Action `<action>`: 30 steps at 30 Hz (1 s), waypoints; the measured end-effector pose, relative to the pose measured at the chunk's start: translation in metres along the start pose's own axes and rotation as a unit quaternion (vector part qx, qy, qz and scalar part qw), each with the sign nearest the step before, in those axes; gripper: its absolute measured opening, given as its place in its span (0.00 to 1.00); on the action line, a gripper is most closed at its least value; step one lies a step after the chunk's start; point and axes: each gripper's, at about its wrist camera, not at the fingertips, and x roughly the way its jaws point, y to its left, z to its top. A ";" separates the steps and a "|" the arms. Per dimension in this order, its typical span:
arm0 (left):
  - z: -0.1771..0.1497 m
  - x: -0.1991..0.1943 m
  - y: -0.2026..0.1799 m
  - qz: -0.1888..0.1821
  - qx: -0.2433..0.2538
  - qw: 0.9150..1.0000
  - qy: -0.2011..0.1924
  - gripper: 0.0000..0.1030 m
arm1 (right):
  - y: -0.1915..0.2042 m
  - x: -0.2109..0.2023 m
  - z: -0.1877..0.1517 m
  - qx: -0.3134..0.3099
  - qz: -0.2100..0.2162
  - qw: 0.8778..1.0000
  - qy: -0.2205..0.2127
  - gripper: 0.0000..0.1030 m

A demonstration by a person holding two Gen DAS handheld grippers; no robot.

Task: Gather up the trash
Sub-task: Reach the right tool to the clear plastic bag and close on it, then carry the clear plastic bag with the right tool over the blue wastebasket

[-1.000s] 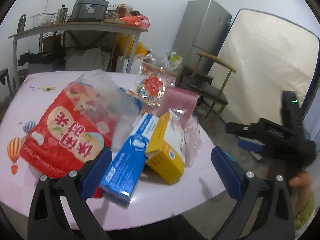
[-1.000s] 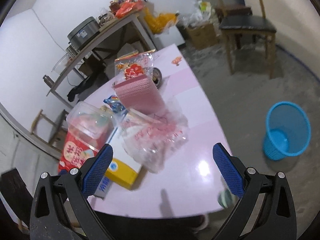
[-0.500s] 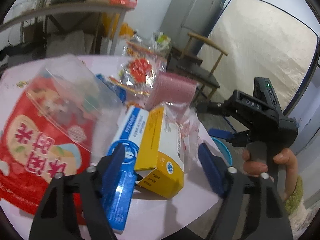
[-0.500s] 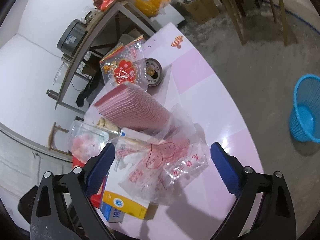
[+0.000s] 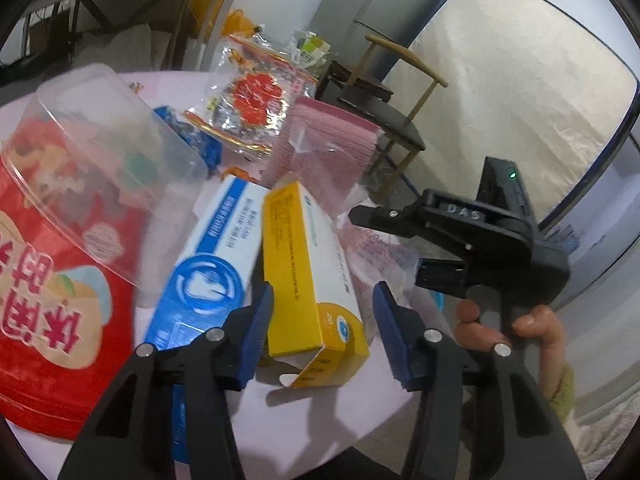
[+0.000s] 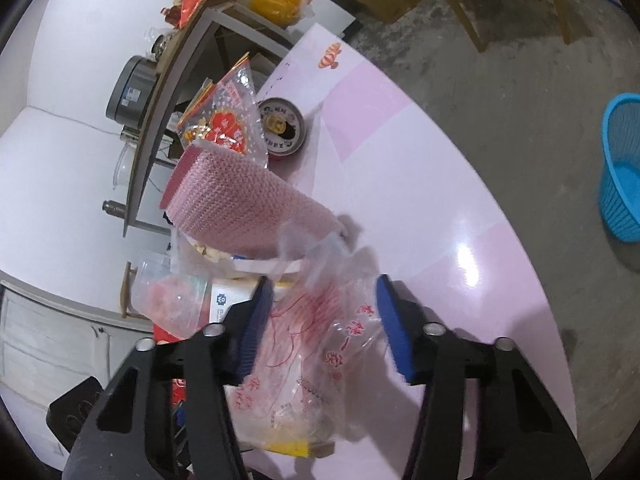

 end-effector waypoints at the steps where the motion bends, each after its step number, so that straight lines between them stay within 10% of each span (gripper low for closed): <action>1: -0.001 0.000 0.000 -0.014 -0.006 1.000 0.005 0.49 | -0.001 0.000 0.001 0.002 0.003 1.000 0.001 0.36; 18: -0.020 0.049 -0.008 0.004 -0.085 0.993 0.086 0.53 | -0.007 -0.022 -0.014 -0.002 0.029 1.000 -0.011 0.03; 30: -0.012 0.042 -0.022 0.050 -0.060 0.996 0.050 0.85 | 0.000 -0.068 -0.025 -0.065 -0.052 0.993 -0.085 0.00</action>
